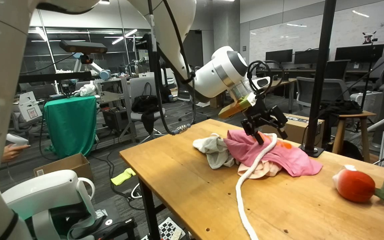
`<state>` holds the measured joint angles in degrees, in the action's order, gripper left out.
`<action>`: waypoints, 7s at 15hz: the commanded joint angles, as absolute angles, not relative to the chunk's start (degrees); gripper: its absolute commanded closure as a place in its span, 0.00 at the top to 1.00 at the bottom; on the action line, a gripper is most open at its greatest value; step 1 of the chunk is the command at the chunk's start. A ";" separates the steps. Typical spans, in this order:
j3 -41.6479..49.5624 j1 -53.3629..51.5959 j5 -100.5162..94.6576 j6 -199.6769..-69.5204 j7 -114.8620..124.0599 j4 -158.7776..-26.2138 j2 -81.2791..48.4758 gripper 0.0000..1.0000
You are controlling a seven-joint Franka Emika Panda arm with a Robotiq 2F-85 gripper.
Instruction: Put all the items on the table separately
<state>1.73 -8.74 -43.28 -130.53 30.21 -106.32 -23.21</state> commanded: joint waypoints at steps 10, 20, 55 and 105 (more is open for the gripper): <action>2.99 -6.70 -38.88 -130.19 26.88 -104.70 -26.71 1.00; 5.28 -6.48 -32.90 -130.02 24.35 -104.88 -28.44 1.00; 14.69 -1.16 -33.42 -123.74 35.66 -101.57 -22.21 0.08; 19.16 8.56 -35.72 -112.84 55.37 -94.19 -24.03 0.87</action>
